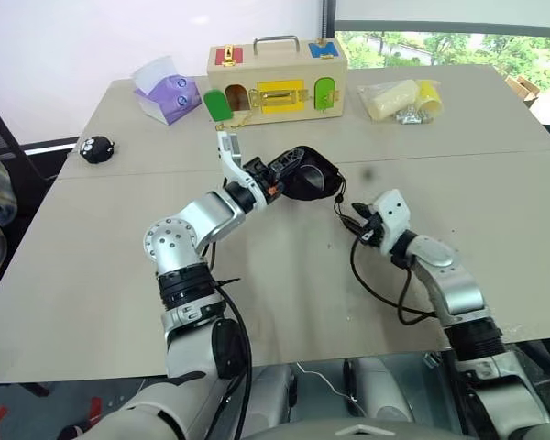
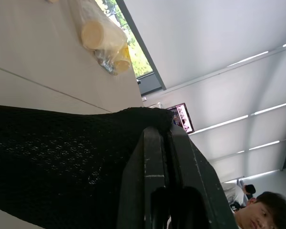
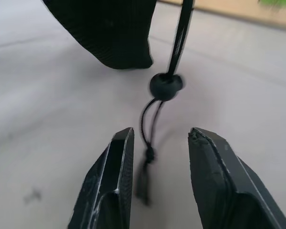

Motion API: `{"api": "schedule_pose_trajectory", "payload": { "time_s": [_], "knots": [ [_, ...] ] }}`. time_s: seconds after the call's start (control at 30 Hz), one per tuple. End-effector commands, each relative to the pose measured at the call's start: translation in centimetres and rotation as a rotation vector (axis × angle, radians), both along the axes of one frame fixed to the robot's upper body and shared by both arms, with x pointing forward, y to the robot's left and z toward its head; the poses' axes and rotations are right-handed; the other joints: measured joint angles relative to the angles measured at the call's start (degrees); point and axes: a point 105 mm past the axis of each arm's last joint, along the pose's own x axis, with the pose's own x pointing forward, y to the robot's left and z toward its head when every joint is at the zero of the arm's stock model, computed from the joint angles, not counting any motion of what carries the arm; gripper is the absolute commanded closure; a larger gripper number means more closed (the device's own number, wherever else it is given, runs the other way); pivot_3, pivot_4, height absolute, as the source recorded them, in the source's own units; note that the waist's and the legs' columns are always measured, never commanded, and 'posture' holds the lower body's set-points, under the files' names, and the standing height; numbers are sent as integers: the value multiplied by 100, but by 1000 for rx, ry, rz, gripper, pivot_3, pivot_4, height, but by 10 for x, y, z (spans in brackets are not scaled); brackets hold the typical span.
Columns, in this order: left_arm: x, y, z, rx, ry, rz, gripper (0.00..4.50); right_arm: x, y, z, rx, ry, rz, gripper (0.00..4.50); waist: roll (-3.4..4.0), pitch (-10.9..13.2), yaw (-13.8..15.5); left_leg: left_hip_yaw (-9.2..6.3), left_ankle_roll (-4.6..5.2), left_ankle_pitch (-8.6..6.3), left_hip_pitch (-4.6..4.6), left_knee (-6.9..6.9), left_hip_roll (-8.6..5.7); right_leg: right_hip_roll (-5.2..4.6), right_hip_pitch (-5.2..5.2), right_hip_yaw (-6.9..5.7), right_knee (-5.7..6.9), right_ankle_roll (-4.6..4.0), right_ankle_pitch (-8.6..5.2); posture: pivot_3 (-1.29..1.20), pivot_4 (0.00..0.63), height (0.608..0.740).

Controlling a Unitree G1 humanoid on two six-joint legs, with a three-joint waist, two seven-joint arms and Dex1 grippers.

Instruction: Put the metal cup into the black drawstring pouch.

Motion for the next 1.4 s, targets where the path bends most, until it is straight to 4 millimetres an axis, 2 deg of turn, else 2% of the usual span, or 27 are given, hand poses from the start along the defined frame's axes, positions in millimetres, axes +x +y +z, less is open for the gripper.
{"api": "schedule_pose_trajectory", "payload": {
  "time_s": [0.03, 0.13, 0.2, 0.37, 0.4, 0.43, 0.5, 0.53, 0.63, 0.7, 0.77, 0.87, 0.97, 1.03, 1.07, 1.17, 1.23, 1.27, 1.4],
  "knots": [
    [-1, 1, 13, -18, -48, -3, 4500, 8, 2, 10, 20, -14, -16, 2717, 0, 0, 3, -1, 0, 0, -1, 0, 0, 0, 0, -1, -1, 0, 0, 0, 150, 710],
    [-1, 1, 13, -17, -49, 1, 4500, 11, 3, -2, -43, 15, -23, 2717, 0, 0, 6, -2, 0, 0, -2, 0, -2, 1, 0, -3, -3, 0, 0, 0, 150, 710],
    [-1, 2, 13, -16, -50, 4, 4500, 17, -4, -10, -111, 23, -76, 2717, -1, -1, 3, -2, 0, 0, -2, 0, -2, 0, 0, -3, -3, 0, 0, 0, 150, 710],
    [0, 4, 14, -16, -52, 12, 4500, 19, -4, -12, -111, 46, -90, 2717, -3, -3, -1, -2, 0, 0, 2, 2, -2, 0, 2, -2, 4, 0, 0, 0, 150, 710],
    [0, 5, 13, -15, -51, 14, 4500, 18, -3, -11, -112, 38, -79, 3226, -3, -3, -1, -2, 0, 0, 2, 2, -2, -1, 2, -3, 3, 0, 0, 0, 150, 710],
    [0, 5, 13, -15, -49, 14, 4500, 18, -2, -10, -112, 33, -74, 3472, -3, -3, -2, -1, 0, 0, 2, 2, -2, -1, 2, -2, 3, 0, 0, 0, 150, 710],
    [-1, 5, 11, -13, -46, 14, 4500, 19, -5, -7, -115, 11, -89, 4464, -3, -3, -2, -1, 0, 0, 1, 3, -2, 0, 2, -2, 3, 0, 0, 0, 150, 710],
    [-1, 5, 11, -13, -45, 14, 4500, 20, -6, -3, -113, -9, -101, 4464, -3, -3, -2, -1, 0, 0, 1, 3, -2, 0, 2, -2, 3, 0, 0, 0, 150, 710],
    [-1, 5, 10, -11, -42, 14, 4500, 29, -19, 22, -102, -125, -171, 4464, -3, -3, 5, -2, 0, 0, 1, 3, -2, 0, 2, -3, 3, 0, 0, 0, 150, 710],
    [-1, 5, 9, -5, -39, 15, 4500, 34, -29, 48, -92, -215, -202, 4464, -3, -2, 3, -2, 0, 0, -1, 3, -3, 0, 1, -3, 2, 0, 0, 0, 150, 710],
    [0, 6, 8, 9, -40, 19, 4500, 29, -34, 84, -79, -330, -171, 4464, -3, -2, 2, -1, 0, 0, -2, 3, -3, 0, 0, -2, 2, 0, 0, 0, 150, 710],
    [-1, 6, 8, 24, -41, 23, 4500, 15, -38, 151, 15, -495, -132, 4464, 0, 0, -23, -1, 0, 0, -4, 2, -3, 0, -3, -2, 2, 0, 0, 0, 150, 710],
    [-1, 4, 7, 40, -47, 20, 4500, -1, -31, 210, 123, -617, -81, 4464, 0, 0, -43, 1, 0, 0, -2, 0, 3, -2, -4, 2, 3, 0, 0, 0, 150, 710],
    [-3, 2, 10, 43, -75, 13, 4500, -8, -24, 231, 185, -643, -56, 4464, -3, -2, -29, -6, -1, 0, -1, -3, 6, -1, -2, -4, 2, 0, 0, 0, 150, 710],
    [-8, 0, 19, 18, -130, -9, 4500, -12, -17, 241, 222, -653, -29, 4464, -6, -4, -13, -8, -1, 0, -1, -3, 6, -2, -1, -8, 1, -1, -1, 0, 150, 710],
    [-16, -8, 29, 35, -207, -51, 3788, -21, 0, 251, 278, -643, 43, 4500, -7, -4, -5, -4, 1, 0, -8, -2, -2, -7, -2, -4, -6, -1, 0, 0, 150, 710],
    [-16, -15, 25, 182, -261, -43, 2734, -23, 11, 249, 278, -627, 80, 4500, -6, -4, -5, -5, 1, 0, -8, -2, -3, -8, -2, -5, -7, -1, 0, 0, 150, 710],
    [-21, -20, 28, 232, -330, -62, 2514, -23, 15, 247, 276, -618, 96, 4500, -6, -4, -6, -7, 1, 0, -8, -3, -3, -7, -2, -6, -8, -1, 0, 0, 150, 710],
    [-35, -35, 47, 304, -555, -101, 2514, -22, 25, 236, 242, -584, 127, 4500, -5, -3, -8, -6, 0, 0, -8, -9, -2, -6, -3, -6, -10, -1, 0, 0, 150, 710]
  ]
}}
